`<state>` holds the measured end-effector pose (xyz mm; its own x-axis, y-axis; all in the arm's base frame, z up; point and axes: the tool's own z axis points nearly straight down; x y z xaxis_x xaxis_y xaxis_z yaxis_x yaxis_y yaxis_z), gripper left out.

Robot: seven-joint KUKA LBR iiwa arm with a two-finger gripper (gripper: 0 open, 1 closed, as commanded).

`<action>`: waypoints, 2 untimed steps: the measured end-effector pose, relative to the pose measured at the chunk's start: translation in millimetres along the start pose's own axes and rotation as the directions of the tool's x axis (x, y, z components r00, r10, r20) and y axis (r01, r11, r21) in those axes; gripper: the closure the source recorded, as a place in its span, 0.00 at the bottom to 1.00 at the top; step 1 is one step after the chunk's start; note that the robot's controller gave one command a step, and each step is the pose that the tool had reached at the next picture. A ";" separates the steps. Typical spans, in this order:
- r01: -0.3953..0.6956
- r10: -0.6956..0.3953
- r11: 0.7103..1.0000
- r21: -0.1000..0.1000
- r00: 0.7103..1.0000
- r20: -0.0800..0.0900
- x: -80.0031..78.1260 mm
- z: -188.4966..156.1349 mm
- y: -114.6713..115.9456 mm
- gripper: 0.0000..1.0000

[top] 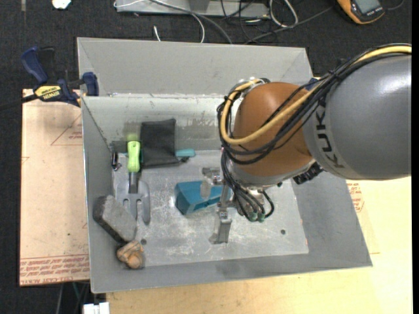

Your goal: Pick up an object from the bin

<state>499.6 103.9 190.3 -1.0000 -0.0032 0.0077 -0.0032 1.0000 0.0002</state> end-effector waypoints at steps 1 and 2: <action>-0.003 0.003 1.000 -0.001 1.000 0.007 -1.8 -3.8 -0.5 0.00; -0.059 0.059 0.998 -0.003 0.998 0.011 -25.9 41.0 -35.7 0.00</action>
Offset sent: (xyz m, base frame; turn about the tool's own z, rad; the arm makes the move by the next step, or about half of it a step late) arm 0.0323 -0.0507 -0.0599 0.0806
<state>525.3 68.3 149.1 -0.9984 0.0557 -0.0036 0.0557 0.9984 0.0032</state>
